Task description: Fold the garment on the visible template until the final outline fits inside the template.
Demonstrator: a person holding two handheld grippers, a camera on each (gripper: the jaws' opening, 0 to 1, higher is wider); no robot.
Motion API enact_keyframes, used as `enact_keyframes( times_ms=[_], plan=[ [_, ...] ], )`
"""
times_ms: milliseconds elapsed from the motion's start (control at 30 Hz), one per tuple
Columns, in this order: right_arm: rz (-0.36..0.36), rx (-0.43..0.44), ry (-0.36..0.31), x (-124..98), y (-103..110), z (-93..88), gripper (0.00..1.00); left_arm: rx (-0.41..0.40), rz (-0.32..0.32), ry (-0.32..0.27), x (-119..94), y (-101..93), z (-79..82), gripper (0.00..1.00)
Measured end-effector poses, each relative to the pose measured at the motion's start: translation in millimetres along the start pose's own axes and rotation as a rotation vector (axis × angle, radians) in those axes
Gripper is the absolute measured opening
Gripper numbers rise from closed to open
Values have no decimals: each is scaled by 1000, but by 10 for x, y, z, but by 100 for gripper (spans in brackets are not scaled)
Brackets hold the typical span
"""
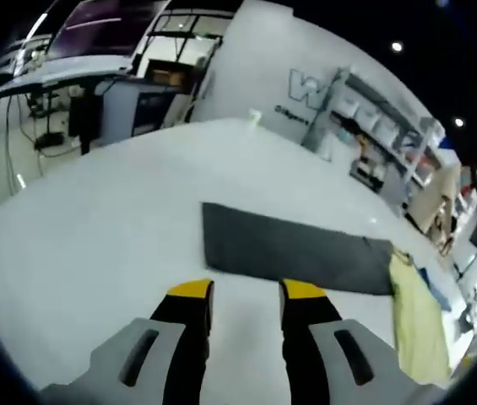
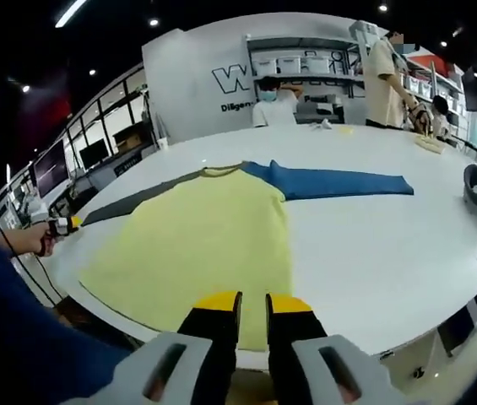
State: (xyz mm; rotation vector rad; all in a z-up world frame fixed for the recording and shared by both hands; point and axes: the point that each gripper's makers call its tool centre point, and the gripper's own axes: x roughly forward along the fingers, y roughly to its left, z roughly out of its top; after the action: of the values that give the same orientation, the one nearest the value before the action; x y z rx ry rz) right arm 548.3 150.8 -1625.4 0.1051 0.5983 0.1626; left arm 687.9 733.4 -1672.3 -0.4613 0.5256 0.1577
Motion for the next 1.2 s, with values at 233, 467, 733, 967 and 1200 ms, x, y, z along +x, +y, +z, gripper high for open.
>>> enact_keyframes(
  times_ms=[233, 467, 733, 967, 1200],
  plan=[
    [136, -187, -46, -49, 188, 196, 36, -14, -15, -1, 79, 77, 53, 28],
    [334, -389, -29, -171, 416, 296, 80, -18, -21, -2, 101, 95, 66, 28],
    [389, -410, 0, -199, 458, 326, 85, -16, -29, -9, 173, 86, 128, 26],
    [407, -434, 28, -182, 449, 319, 82, -2, -26, -10, 233, 56, 199, 24],
    [406, -416, 39, -148, 402, 342, 79, 5, -14, -8, 294, 34, 241, 20]
  ],
)
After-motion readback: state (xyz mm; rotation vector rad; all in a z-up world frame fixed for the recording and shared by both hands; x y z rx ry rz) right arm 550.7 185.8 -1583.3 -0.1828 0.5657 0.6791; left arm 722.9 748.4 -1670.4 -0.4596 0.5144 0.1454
